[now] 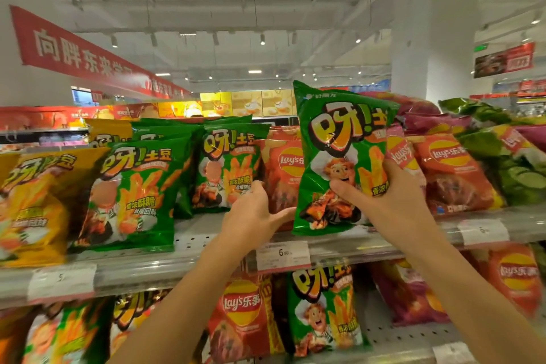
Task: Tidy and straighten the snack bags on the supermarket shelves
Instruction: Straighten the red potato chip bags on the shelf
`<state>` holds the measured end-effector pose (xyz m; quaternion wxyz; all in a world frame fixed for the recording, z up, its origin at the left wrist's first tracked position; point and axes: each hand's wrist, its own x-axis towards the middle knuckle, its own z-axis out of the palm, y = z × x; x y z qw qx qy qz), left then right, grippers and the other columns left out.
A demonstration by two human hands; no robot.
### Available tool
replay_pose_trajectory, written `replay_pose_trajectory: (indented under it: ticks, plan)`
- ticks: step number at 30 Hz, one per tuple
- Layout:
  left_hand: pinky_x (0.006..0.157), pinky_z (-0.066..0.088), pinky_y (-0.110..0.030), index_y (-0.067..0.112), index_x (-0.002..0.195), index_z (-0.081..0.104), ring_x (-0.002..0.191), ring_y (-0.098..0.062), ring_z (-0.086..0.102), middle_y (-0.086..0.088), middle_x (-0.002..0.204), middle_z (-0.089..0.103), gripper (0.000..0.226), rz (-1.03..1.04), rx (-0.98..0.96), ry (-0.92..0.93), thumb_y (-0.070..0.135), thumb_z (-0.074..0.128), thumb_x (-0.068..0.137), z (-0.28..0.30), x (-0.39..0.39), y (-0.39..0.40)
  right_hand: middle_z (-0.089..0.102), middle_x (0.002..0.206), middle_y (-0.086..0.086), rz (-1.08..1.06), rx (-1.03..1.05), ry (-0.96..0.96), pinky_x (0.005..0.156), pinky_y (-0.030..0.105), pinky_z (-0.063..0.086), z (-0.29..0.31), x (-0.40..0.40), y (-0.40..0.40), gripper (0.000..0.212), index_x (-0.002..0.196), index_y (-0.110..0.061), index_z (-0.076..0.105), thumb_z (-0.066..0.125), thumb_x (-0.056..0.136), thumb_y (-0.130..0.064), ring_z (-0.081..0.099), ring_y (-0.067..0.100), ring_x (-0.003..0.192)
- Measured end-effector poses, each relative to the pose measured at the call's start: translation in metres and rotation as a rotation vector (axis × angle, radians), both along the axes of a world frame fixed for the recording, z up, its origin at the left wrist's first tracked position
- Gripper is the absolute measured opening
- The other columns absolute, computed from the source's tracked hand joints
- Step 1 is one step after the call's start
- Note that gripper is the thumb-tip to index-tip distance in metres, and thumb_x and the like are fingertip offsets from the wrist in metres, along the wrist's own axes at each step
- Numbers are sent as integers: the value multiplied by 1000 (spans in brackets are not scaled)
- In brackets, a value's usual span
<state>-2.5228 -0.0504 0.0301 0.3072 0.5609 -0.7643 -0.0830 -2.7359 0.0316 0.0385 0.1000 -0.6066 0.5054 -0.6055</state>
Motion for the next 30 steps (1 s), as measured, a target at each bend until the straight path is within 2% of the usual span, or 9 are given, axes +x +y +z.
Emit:
replay_pose_trajectory:
  ticks: [2,5,9,12,17,20,24,28,30]
  plan:
    - [101,49,-38,17,144,40,125,-20,53,-1,137,56,75,59,-181,-94,64,56,87,-11,26,15,68,87,-17,-9,-13,6,70,19,45,1,17,-4,51,101,-32,61,78,66,-65,61,-10,80]
    - [95,47,-33,19,136,53,117,-17,54,2,127,61,56,206,-352,-192,57,42,97,-32,68,39,65,87,-20,-28,-41,30,64,11,41,2,50,-15,49,101,-35,56,80,69,-64,60,-10,79]
    - [83,55,-39,10,105,69,94,-23,60,-4,99,66,48,298,-544,-237,43,35,98,-57,109,63,65,90,-16,-64,-26,89,73,36,51,-2,104,-33,61,106,-31,51,73,69,-75,64,13,86]
    - [77,58,-40,8,97,70,89,-25,62,-5,93,67,39,277,-687,-283,35,42,95,-66,121,70,65,99,-9,-158,-35,201,75,35,47,-6,143,-44,67,113,-29,49,68,71,-79,65,22,94]
    - [84,53,-28,8,124,58,110,-21,56,-5,120,54,37,246,-669,-159,30,51,96,-77,132,69,63,99,-3,-215,23,291,71,36,44,-15,181,-62,70,111,-23,48,68,73,-78,66,29,99]
    - [86,50,-24,9,125,54,117,-22,52,-6,127,47,37,225,-662,-122,29,54,94,-79,138,66,62,101,-2,-163,145,281,72,37,42,-19,192,-70,80,123,-23,45,64,73,-82,66,31,103]
    - [83,54,-29,9,121,57,120,-25,52,-8,128,47,36,225,-635,-170,29,62,92,-84,142,63,64,119,7,-99,305,335,88,47,51,-19,196,-75,93,133,-19,41,55,72,-89,63,37,112]
    - [90,56,-40,9,120,54,119,-27,51,-8,125,47,38,212,-655,-164,25,68,89,-90,135,61,59,131,9,-38,419,385,95,47,50,-13,188,-70,110,143,-17,35,53,66,-94,58,37,119]
    - [94,53,-46,8,118,54,115,-28,51,-7,120,48,36,210,-671,-147,25,67,89,-91,127,62,59,131,5,29,411,366,99,48,52,-13,182,-65,111,145,-19,34,57,65,-92,59,34,119]
